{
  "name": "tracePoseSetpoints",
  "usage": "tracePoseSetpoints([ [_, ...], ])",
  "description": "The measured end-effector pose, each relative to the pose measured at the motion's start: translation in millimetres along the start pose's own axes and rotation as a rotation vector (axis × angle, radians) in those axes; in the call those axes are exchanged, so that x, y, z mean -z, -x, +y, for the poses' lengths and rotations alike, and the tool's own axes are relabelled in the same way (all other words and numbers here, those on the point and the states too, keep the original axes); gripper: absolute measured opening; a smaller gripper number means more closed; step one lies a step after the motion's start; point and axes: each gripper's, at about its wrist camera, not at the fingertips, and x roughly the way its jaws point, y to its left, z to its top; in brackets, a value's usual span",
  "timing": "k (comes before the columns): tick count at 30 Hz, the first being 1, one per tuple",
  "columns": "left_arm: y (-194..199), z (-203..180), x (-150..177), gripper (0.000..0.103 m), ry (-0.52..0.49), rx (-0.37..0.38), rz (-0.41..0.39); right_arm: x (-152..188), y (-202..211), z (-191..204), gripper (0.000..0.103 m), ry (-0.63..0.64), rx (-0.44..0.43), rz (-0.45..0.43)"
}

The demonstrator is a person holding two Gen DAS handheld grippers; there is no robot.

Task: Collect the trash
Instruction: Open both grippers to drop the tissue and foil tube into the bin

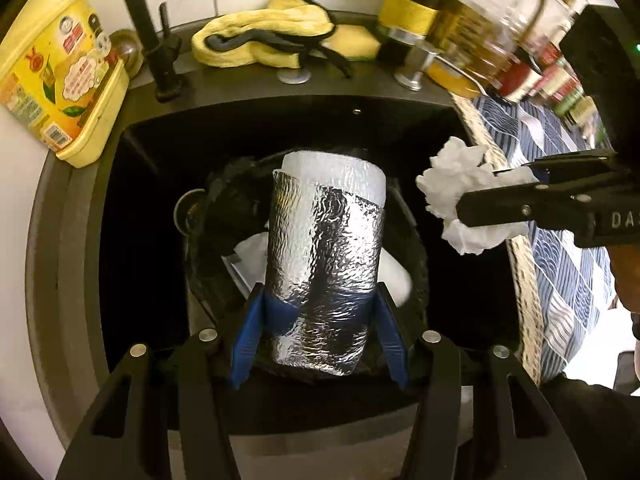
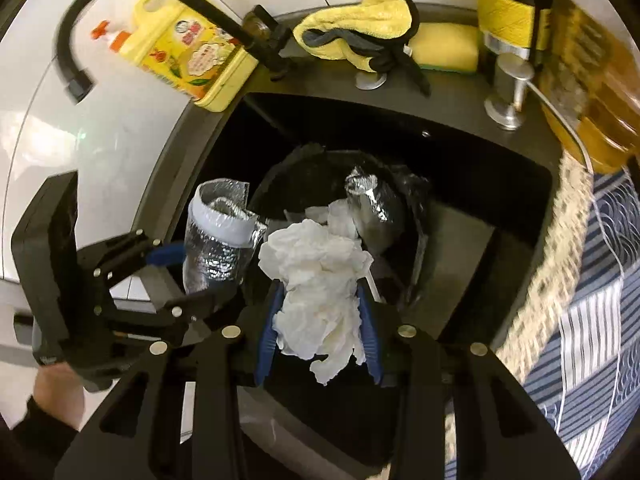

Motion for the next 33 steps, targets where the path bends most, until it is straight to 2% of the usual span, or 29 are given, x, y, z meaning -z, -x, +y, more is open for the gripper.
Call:
tracePoseSetpoints([
  [4, -10, 17, -4, 0.052, 0.083, 0.038, 0.003, -20, -15, 3, 0.038, 0.008, -0.014, 0.039],
  [7, -20, 24, -7, 0.053, 0.118, 0.038, 0.024, -34, -25, 8, 0.038, 0.020, -0.019, 0.057],
  [9, -23, 27, -9, 0.057, 0.140, 0.030, 0.039, -42, -29, 10, 0.041, 0.014, -0.023, 0.059],
  [11, -24, 28, -9, 0.068, 0.143, 0.020, 0.037, -46, -30, 11, 0.054, 0.006, -0.027, 0.054],
  [16, -24, 32, -11, 0.068, 0.157, 0.015, 0.044, -51, -27, 12, 0.054, -0.003, -0.034, 0.048],
  [27, -9, 16, -5, 0.068, 0.135, 0.001, 0.014, -25, 0, 13, 0.055, -0.019, -0.029, 0.011],
  [33, 17, -3, 6, 0.068, 0.122, -0.014, -0.045, 4, 33, 20, 0.058, 0.046, 0.050, -0.043],
])
